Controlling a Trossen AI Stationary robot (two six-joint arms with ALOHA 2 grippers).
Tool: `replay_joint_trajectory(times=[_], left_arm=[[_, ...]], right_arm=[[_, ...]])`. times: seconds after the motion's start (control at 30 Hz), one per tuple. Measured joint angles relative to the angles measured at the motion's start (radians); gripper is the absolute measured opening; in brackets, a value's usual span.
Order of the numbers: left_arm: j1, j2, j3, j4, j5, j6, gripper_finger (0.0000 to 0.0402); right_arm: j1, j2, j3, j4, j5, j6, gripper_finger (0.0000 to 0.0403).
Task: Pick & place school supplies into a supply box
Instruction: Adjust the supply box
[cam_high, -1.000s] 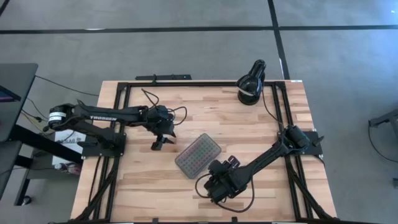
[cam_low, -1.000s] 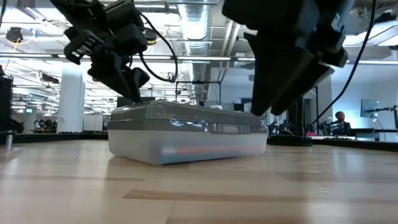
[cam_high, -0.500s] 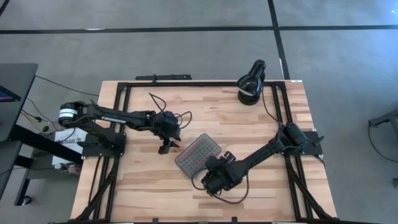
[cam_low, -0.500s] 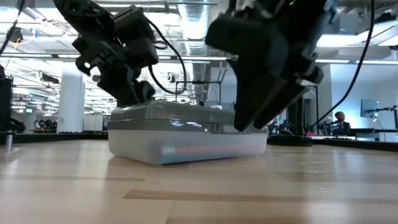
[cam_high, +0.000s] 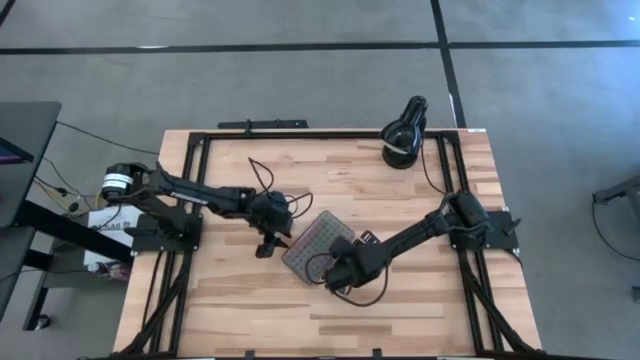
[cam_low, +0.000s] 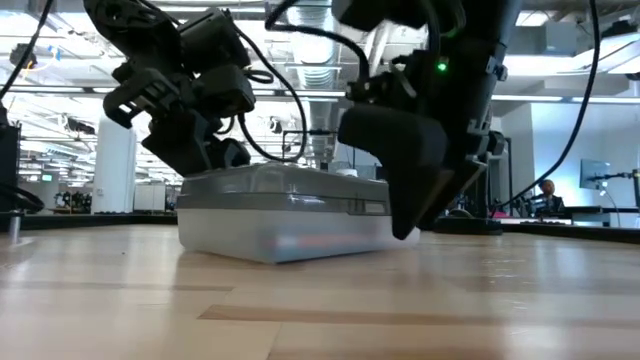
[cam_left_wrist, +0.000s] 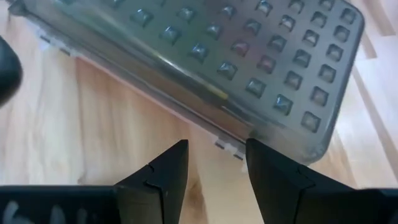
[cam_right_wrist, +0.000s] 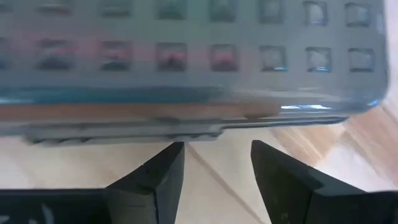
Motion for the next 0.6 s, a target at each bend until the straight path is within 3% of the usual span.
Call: replay_joint_trajectory(times=[0.6], left_arm=[[-0.076,0.000,0.000,0.064,-0.025,-0.081,0.0155]], right_arm=[[-0.137,0.000,0.000,-0.046,-0.010,-0.106,0.0177]])
